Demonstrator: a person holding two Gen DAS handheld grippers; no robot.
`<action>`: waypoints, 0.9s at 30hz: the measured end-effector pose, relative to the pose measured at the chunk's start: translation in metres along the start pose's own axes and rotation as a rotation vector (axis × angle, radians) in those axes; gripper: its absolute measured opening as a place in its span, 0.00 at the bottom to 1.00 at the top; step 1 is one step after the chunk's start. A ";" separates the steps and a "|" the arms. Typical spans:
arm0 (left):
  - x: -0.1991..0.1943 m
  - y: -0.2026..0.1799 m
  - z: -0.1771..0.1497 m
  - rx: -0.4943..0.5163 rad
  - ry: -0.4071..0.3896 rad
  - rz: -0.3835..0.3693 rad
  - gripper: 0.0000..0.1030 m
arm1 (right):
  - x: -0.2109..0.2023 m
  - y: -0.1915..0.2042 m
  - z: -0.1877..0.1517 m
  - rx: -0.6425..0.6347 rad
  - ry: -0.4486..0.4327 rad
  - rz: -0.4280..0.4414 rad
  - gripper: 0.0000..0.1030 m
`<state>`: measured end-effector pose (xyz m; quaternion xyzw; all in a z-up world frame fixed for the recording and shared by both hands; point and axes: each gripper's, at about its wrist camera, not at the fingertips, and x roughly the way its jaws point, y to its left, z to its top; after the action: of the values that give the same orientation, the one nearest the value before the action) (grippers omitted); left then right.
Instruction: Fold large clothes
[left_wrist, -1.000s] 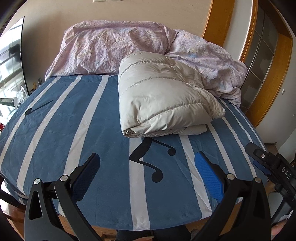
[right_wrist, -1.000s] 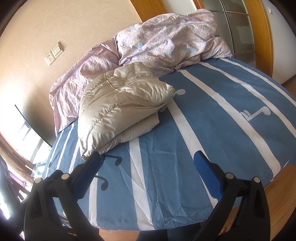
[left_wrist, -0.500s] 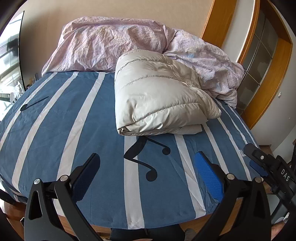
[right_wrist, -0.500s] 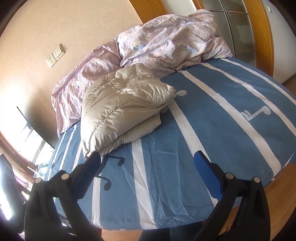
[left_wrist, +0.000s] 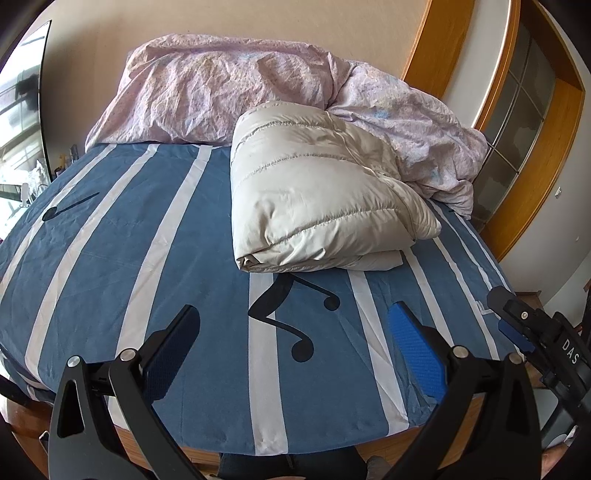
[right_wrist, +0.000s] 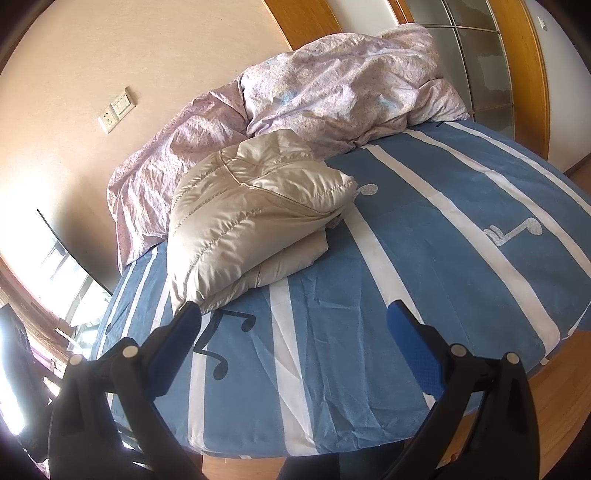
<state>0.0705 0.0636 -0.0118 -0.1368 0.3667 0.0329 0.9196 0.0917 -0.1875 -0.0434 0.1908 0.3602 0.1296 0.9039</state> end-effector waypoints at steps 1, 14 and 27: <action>0.000 0.000 0.000 0.001 0.000 0.000 0.99 | 0.000 0.000 0.000 0.001 0.000 0.001 0.97; 0.001 0.001 0.001 -0.003 0.003 0.004 0.99 | 0.001 0.004 0.002 -0.027 0.004 -0.002 0.97; 0.005 0.005 0.002 -0.005 0.007 0.002 0.99 | 0.007 0.006 0.002 -0.055 0.012 -0.024 0.97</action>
<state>0.0746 0.0693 -0.0145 -0.1390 0.3702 0.0344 0.9178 0.0976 -0.1798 -0.0441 0.1609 0.3643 0.1296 0.9081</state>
